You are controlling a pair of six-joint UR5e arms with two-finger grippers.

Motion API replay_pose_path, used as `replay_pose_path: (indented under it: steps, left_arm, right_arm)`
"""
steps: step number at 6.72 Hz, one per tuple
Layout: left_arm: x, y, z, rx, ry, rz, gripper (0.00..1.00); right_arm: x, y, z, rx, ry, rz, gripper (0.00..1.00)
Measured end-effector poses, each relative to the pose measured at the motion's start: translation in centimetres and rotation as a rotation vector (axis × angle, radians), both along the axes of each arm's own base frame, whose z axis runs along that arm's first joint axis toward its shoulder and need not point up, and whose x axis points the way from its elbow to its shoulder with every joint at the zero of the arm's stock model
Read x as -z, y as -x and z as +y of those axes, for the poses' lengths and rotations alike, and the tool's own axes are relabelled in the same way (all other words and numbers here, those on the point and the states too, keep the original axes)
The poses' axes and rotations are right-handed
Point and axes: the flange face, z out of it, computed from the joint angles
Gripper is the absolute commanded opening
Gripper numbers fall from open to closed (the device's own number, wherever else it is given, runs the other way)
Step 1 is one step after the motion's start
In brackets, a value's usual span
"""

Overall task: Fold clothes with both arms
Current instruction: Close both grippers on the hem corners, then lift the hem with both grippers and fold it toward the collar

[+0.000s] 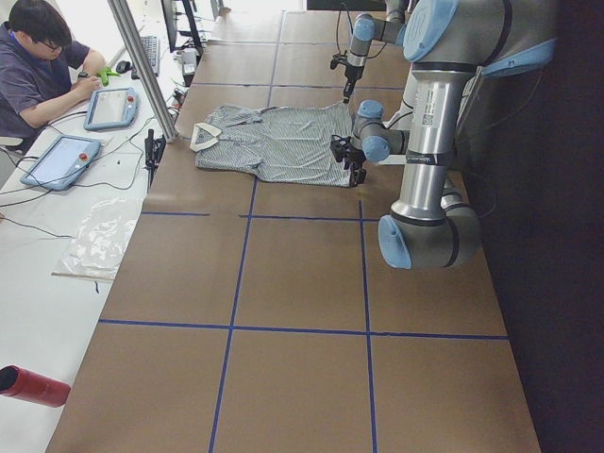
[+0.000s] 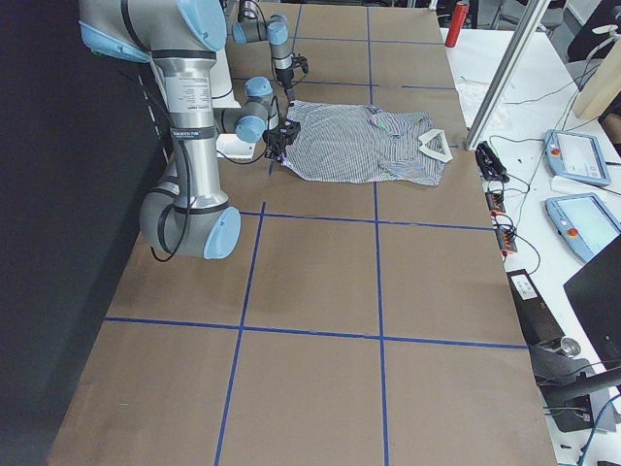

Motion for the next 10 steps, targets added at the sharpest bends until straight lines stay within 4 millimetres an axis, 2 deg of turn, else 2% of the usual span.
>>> replay_pose_path:
  steps: [1, 4, 5, 8, 9, 10]
  left_arm:
    - [-0.1, -0.1, 0.1, 0.004, 0.0, -0.005, 0.92]
    - [-0.8, 0.3, -1.5, 0.032, -0.001, -0.021, 0.9]
    - [-1.2, 0.3, -1.8, 0.037, 0.0, -0.03, 0.82]
    - [-1.4, 0.2, -2.0, 0.041, 0.002, -0.033, 0.11]
    - [-1.3, 0.2, -1.9, 0.038, 0.0, -0.032, 0.0]
    - [-1.2, 0.2, -1.6, 0.032, -0.001, -0.031, 0.0]
  right_arm:
    - [0.0, 0.0, -0.1, -0.001, 0.0, 0.0, 0.0]
    - [0.0, 0.0, -0.1, 0.0, 0.001, 0.0, 0.0]
    - [0.0, 0.0, -0.1, 0.0, 0.001, 0.001, 0.0]
    - [-0.1, 0.0, -0.1, 0.002, 0.0, 0.003, 0.0]
    - [-0.2, 0.0, -0.1, 0.002, 0.0, 0.004, 0.0]
    - [-0.2, 0.0, -0.1, 0.002, 0.001, 0.004, 0.0]
